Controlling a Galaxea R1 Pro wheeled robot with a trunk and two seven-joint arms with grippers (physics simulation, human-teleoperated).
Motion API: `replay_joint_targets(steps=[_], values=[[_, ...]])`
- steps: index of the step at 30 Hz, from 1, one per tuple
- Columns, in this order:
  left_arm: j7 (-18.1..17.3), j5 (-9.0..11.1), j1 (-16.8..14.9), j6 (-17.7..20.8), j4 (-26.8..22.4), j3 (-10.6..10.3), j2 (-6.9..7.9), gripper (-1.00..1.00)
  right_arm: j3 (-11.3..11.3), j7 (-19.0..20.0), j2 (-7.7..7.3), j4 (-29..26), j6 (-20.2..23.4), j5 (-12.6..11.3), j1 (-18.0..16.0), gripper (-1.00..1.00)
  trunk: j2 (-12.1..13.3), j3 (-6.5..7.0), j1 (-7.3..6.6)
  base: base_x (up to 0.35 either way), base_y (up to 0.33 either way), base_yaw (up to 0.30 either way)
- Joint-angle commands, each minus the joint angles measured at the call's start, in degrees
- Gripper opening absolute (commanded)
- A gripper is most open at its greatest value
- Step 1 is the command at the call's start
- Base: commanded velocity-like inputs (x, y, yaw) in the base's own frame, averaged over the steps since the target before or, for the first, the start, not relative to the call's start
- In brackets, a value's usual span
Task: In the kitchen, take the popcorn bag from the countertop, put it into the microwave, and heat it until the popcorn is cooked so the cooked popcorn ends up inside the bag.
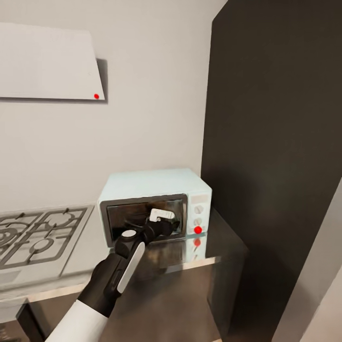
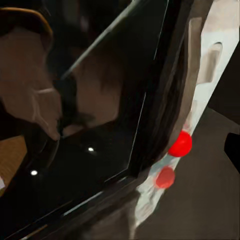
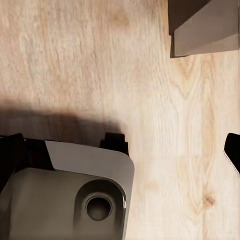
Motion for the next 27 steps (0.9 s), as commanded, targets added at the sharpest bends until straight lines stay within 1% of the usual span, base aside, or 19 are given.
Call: replay_joint_targets(steps=[1, 5, 17, 27], values=[[-0.08, 0.14, -0.04, 0.30, -0.05, 0.05, -0.03, 1.00, -0.48, 0.12, -0.03, 0.06, 0.13, 0.48, -0.06, 1.00, -0.04, -0.07, 0.03, 0.304, 0.000, 0.000], [-0.08, 0.19, -0.04, 0.25, -0.05, 0.05, -0.04, 1.00, -0.47, 0.12, -0.02, 0.06, 0.13, 0.48, -0.06, 1.00, -0.04, -0.07, 0.03, 0.183, 0.000, 0.000], [-0.14, 0.45, -0.04, 0.30, -0.06, 0.05, -0.04, 1.00, -0.48, 0.12, -0.02, 0.06, 0.04, 0.48, -0.06, 1.00, -0.04, -0.07, 0.03, -0.001, 0.000, 0.000], [-0.20, 0.54, -0.04, 0.74, -0.21, 0.05, -0.04, 1.00, -0.48, 0.12, -0.12, 0.07, 0.04, 0.48, -0.06, 1.00, -0.04, -0.07, 0.03, -0.316, 0.000, 0.000]])
